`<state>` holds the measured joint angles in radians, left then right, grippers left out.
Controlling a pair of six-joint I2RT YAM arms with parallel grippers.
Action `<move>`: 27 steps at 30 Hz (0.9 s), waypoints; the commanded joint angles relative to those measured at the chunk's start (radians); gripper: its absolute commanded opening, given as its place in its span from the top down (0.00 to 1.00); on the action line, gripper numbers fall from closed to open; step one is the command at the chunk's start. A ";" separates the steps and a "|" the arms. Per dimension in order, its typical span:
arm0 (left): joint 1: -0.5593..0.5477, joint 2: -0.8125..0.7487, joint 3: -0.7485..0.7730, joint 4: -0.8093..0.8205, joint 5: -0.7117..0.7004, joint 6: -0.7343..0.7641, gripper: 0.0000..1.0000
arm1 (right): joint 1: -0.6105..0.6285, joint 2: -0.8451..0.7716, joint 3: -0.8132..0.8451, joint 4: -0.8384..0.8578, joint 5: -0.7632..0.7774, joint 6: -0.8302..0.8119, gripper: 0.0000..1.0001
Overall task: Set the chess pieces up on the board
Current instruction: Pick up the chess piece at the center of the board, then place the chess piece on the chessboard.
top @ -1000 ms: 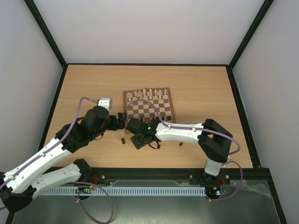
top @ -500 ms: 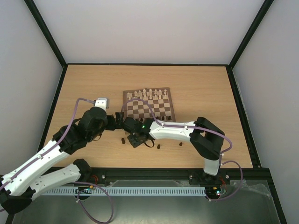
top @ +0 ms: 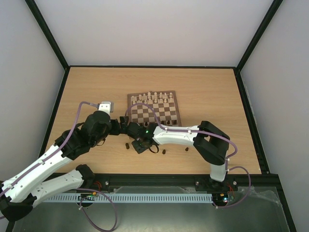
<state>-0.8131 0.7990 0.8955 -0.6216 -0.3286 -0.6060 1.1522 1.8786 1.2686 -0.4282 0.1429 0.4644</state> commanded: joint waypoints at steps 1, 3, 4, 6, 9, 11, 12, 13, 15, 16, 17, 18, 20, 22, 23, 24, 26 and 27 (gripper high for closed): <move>0.002 -0.001 -0.015 0.010 0.006 0.000 0.01 | 0.007 0.020 0.021 -0.042 0.002 0.000 0.82; 0.002 0.000 -0.015 0.012 0.007 -0.001 0.01 | 0.006 0.023 0.021 -0.043 0.000 0.000 0.85; 0.002 -0.001 -0.015 0.011 0.007 -0.001 0.01 | 0.006 0.020 0.020 -0.044 0.002 0.001 0.86; 0.003 0.002 -0.015 0.012 0.009 -0.001 0.01 | 0.006 0.012 0.017 -0.047 0.008 0.002 0.89; 0.002 0.004 -0.014 0.013 0.010 -0.001 0.01 | 0.006 -0.024 0.008 -0.064 0.042 0.009 0.89; 0.002 0.006 -0.012 0.013 0.010 0.000 0.01 | 0.005 -0.071 -0.004 -0.080 0.075 0.016 0.89; 0.003 0.006 -0.012 0.013 0.011 0.000 0.01 | 0.002 -0.093 -0.009 -0.090 0.091 0.020 0.89; 0.002 0.006 -0.011 0.014 0.011 0.002 0.01 | -0.004 -0.120 -0.014 -0.102 0.104 0.021 0.89; 0.002 0.009 -0.010 0.018 0.013 0.004 0.01 | -0.024 -0.182 -0.030 -0.125 0.129 0.023 0.89; 0.004 0.013 -0.009 0.017 0.014 0.004 0.01 | -0.039 -0.211 -0.041 -0.135 0.136 0.024 0.88; 0.004 0.015 -0.008 0.019 0.017 0.005 0.00 | -0.057 -0.242 -0.055 -0.144 0.141 0.023 0.88; 0.004 0.018 -0.008 0.021 0.018 0.007 0.00 | -0.078 -0.270 -0.070 -0.152 0.146 0.022 0.88; 0.004 0.024 -0.010 0.025 0.023 0.009 0.00 | -0.134 -0.325 -0.106 -0.163 0.148 0.016 0.87; 0.004 0.031 -0.010 0.033 0.030 0.012 0.01 | -0.197 -0.375 -0.146 -0.165 0.143 0.011 0.87; 0.005 0.035 -0.010 0.037 0.033 0.013 0.00 | -0.227 -0.394 -0.165 -0.165 0.142 0.011 0.87; 0.006 0.040 -0.010 0.040 0.036 0.015 0.00 | -0.258 -0.411 -0.185 -0.163 0.139 0.010 0.87; 0.005 0.053 -0.007 0.044 0.044 0.017 0.01 | -0.316 -0.431 -0.222 -0.159 0.137 0.009 0.87; 0.005 0.057 -0.006 0.046 0.046 0.019 0.01 | -0.345 -0.436 -0.235 -0.156 0.138 0.007 0.87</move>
<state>-0.8131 0.8387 0.8951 -0.6075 -0.2985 -0.6033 0.8913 1.4662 1.1049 -0.5117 0.2611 0.4751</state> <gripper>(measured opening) 0.994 0.135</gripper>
